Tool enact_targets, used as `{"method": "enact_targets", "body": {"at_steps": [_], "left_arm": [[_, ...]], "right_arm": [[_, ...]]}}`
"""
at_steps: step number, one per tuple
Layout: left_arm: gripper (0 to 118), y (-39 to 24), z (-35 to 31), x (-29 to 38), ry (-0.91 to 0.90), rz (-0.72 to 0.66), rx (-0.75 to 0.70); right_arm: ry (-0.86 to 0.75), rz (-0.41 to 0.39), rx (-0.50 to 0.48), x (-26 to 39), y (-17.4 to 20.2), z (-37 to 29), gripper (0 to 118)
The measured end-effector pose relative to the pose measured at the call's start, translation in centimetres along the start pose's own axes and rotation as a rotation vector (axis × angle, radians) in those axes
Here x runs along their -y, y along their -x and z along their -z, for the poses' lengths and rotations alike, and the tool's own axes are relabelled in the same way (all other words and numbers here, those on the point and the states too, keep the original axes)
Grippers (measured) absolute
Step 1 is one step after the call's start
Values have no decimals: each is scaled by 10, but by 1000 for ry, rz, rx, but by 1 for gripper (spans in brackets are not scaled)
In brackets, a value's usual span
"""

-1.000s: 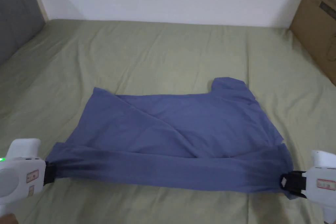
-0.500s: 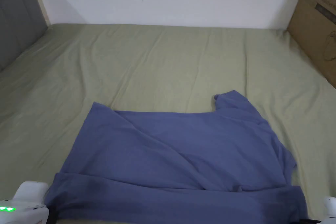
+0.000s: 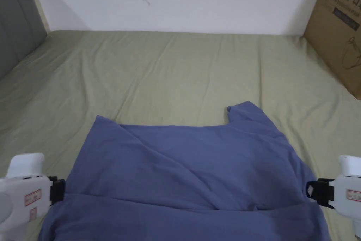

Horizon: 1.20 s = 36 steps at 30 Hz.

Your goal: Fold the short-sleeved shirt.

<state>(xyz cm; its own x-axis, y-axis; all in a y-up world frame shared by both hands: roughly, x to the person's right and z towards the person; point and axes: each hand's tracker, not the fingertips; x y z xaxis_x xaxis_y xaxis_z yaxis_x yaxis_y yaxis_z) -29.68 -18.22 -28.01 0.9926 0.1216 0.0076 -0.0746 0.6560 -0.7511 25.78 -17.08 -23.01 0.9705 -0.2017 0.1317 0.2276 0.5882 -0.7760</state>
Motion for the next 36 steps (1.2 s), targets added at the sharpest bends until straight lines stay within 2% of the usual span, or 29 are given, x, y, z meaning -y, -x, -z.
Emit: {"method": "enact_targets", "body": {"at_steps": [1,2,4,7,11,12,13,14,15,21,23,27,28,29,30,31,32,33,36], "left_arm": [[0,-7,7,-1,40,35,-32],[0,-10,18,3,132,75,-56],[0,-17,32,7,169,66,-58],[0,-11,44,3,170,64,-52],[0,-5,57,-20,144,43,-55],[0,-4,59,-27,139,37,-50],[0,-4,61,-32,136,33,-45],[0,-5,63,-37,133,27,-34],[0,-12,63,-37,128,31,-31],[0,-6,84,-36,180,22,-41],[0,-5,90,-35,189,18,-45],[0,2,97,-35,211,-1,-53],[0,4,98,-35,216,-9,-52],[0,5,98,-34,219,-14,-52],[0,5,97,-33,219,-17,-52],[0,5,100,-36,219,-18,-54],[0,5,99,-36,220,-18,-55],[0,5,97,-35,219,-18,-54],[0,4,99,-40,219,-11,-52]], "right_arm": [[-4,44,23,2,1,4,0],[16,78,-25,3,0,12,0],[63,149,-46,4,-11,35,0],[65,103,-21,-7,-8,48,0],[32,88,-32,-54,-14,72,0],[19,70,-25,-70,-13,81,5],[-4,32,5,-84,-12,86,30],[-30,-6,47,-100,-10,93,66],[-33,-39,64,-115,-10,103,86],[23,-68,44,-185,-21,176,86],[74,-93,83,-191,-25,198,86],[160,-98,62,-185,-33,229,84],[199,-96,44,-181,-33,235,78],[225,-107,60,-178,-33,241,60],[206,-136,146,-175,-29,242,33],[166,-141,116,-176,-28,236,22],[175,-109,76,-177,-26,232,15],[172,-86,47,-179,-27,230,0],[162,-89,59,-184,-26,221,0]]}}
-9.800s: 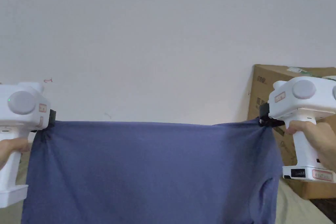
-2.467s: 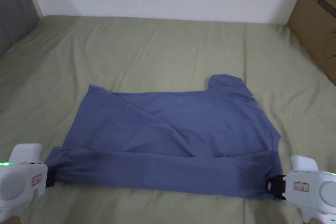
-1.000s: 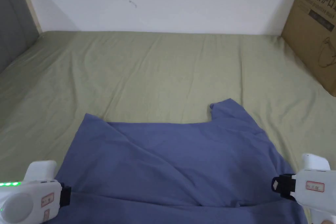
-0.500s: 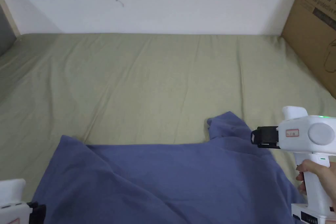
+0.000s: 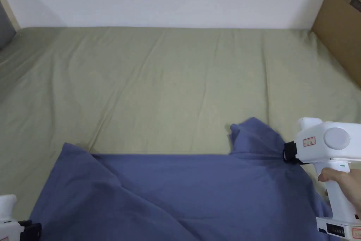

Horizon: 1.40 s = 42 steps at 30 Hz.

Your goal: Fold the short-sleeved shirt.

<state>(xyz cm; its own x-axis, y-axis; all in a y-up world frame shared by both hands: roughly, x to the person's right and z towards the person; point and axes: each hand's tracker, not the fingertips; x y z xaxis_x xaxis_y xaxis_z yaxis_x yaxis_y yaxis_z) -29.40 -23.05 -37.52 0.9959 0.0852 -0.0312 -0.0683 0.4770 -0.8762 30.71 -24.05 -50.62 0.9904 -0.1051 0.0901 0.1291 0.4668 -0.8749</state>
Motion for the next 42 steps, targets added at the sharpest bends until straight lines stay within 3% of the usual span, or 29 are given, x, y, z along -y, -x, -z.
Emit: {"method": "enact_targets", "body": {"at_steps": [6,7,8,9,10,11,19,23,24,25,27,28,30,34,42], "left_arm": [[1,-3,-1,-25,-29,-4,20],[11,-3,5,-36,-36,3,27],[33,-4,7,-47,-43,22,45],[71,-5,12,-60,-44,30,44],[94,-5,20,-74,-38,35,50],[106,-3,34,-91,-35,33,52],[104,-9,86,-177,-31,-155,90],[104,-13,106,-187,18,-103,9],[98,-13,111,-185,36,-74,-5],[84,-13,118,-183,66,-46,-4],[31,-16,128,-176,142,-12,-37],[26,-15,125,-175,77,12,-60],[2,-17,114,-180,77,-31,-38],[2,-23,86,-180,39,66,-64],[2,-12,-6,-170,-84,82,-11]], "right_arm": [[-11,-11,7,-2,4,-11,0],[-12,-10,5,-2,4,-13,0],[-14,-9,4,-1,5,-15,0],[-14,-8,3,-1,5,-15,0],[-14,-9,2,-1,5,-15,0],[-15,-9,3,0,6,-16,0],[-8,-2,-4,2,6,-14,0],[2,-23,2,3,10,-11,0],[4,-34,7,2,9,-7,0],[4,-39,11,2,10,-7,0],[2,-42,14,2,11,-8,0],[1,-40,12,1,9,-7,0],[-19,-36,14,0,9,-14,0],[-65,-19,-18,-6,7,-40,0],[-176,-93,-15,0,17,-133,0]]}}
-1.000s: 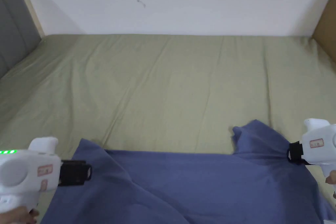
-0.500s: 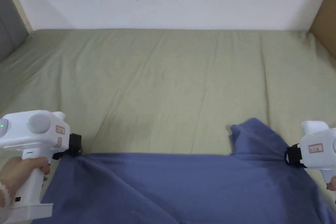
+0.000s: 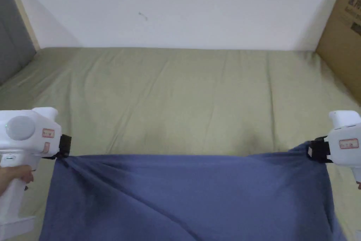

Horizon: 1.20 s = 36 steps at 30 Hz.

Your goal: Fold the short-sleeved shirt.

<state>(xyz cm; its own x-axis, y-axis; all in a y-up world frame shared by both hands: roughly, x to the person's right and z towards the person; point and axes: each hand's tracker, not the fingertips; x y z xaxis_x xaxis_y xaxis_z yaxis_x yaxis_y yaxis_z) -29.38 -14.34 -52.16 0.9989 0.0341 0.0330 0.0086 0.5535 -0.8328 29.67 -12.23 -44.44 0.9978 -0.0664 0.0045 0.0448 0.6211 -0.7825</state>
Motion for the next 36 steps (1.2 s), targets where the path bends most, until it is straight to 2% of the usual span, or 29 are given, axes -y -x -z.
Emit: {"method": "enact_targets", "body": {"at_steps": [3,6,11,17,21,27,28,29,30,33,34,36], "left_arm": [[2,10,-40,13,-48,13,34],[2,19,-75,33,-92,3,66],[2,24,-113,90,-129,-9,89],[2,39,-111,178,-57,13,80],[2,49,-98,230,61,-8,93],[6,47,-80,261,112,-38,73],[9,46,-79,261,104,-29,69],[17,42,-82,260,98,-28,59],[37,43,-82,258,83,-36,47],[83,45,-90,249,69,-57,7],[88,47,-95,245,59,-67,-1],[91,51,-108,238,30,-103,5]], "right_arm": [[-53,3,2,10,-5,-45,0],[-98,68,-38,30,-13,-88,0],[-101,27,-41,84,-4,-136,0],[49,70,-46,182,-1,-134,0],[150,192,-70,241,-13,-121,0],[202,187,-29,274,-3,-101,1],[202,182,-24,273,0,-100,12],[201,176,-17,271,1,-99,33],[206,164,-8,269,-1,-96,53],[194,106,56,258,5,-104,55],[174,91,67,252,7,-111,55],[122,84,44,239,13,-121,55]]}}
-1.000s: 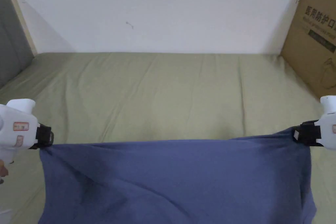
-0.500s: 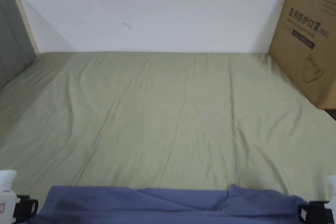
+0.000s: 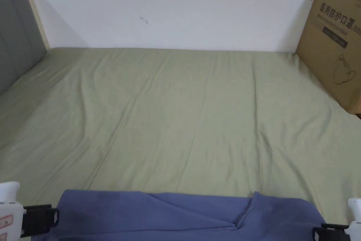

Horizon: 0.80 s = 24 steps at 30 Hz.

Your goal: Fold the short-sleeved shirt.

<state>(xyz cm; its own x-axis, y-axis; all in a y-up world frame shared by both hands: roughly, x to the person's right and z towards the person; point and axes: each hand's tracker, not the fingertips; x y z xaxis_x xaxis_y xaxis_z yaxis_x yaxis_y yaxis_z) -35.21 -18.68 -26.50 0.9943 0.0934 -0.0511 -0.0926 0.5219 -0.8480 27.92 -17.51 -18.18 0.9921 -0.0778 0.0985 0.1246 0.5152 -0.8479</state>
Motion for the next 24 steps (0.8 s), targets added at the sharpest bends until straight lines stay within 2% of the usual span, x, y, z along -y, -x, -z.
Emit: {"method": "enact_targets", "body": {"at_steps": [4,5,6,7,8,12,14,15,16,17,18,19,20,24], "left_arm": [[90,-1,-15,-14,-118,-133,124],[85,6,-13,-15,-101,-114,106],[57,0,-9,-15,-111,-153,263],[22,1,-5,-14,-116,-169,286],[0,0,3,-12,-120,-186,311],[0,13,9,15,-45,-179,151],[0,20,4,19,-54,-247,209],[12,28,4,22,-54,-271,225],[35,37,4,26,-48,-335,268],[63,50,6,23,-47,-374,287],[98,54,9,27,-40,-403,305],[113,59,12,33,-31,-395,302],[117,62,14,38,-37,-391,306],[114,68,31,46,-1,-522,405]], "right_arm": [[-74,-23,-61,-22,24,-6,54],[-99,-41,-67,-25,33,-5,51],[-118,-58,-58,-27,43,-1,29],[-127,-42,-36,-28,54,7,2],[-129,-26,-32,-28,63,14,0],[-102,-34,-109,-24,100,38,0],[-101,-49,-105,-22,118,46,0],[-94,-60,-118,-22,125,49,0],[-85,-70,-142,-23,132,52,0],[-85,-70,-149,-24,140,54,0],[-80,-76,-159,-25,147,56,0],[-77,-83,-167,-26,153,58,0],[-76,-88,-171,-26,159,60,0],[-58,-117,-198,-29,179,65,0]]}}
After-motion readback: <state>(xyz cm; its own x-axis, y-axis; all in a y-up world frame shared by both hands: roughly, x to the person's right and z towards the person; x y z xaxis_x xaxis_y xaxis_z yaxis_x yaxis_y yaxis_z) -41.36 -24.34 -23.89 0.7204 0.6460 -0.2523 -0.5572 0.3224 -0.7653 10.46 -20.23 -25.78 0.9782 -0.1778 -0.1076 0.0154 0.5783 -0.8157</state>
